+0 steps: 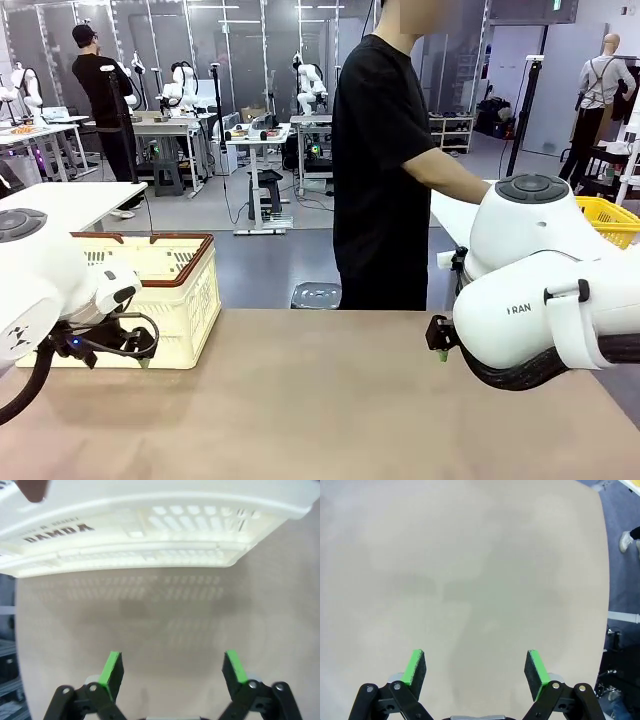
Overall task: Place the drinks into the Shopping basket.
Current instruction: Pick up one drink and place it into the Shopping basket.
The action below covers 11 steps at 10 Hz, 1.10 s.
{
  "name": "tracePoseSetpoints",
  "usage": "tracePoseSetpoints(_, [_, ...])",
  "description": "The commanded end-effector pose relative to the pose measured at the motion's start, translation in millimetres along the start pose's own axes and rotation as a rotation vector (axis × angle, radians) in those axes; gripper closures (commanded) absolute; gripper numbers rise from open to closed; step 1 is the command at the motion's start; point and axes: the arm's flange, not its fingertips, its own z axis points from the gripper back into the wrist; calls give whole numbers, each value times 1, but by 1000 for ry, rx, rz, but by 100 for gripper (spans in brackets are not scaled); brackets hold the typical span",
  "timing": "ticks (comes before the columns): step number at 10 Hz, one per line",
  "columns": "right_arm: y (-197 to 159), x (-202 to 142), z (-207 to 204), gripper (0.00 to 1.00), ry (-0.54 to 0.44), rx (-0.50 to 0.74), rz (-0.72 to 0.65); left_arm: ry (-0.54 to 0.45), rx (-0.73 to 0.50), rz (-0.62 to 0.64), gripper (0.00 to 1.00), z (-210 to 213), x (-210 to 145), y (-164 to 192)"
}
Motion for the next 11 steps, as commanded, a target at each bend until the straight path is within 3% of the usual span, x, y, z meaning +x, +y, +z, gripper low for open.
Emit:
tracePoseSetpoints(1, [0,0,0,0,0,0,22,6,-1,-23,0,0,-2,-4])
tracePoseSetpoints(11, [0,0,0,0,0,0,22,6,-1,-23,0,0,-2,-4])
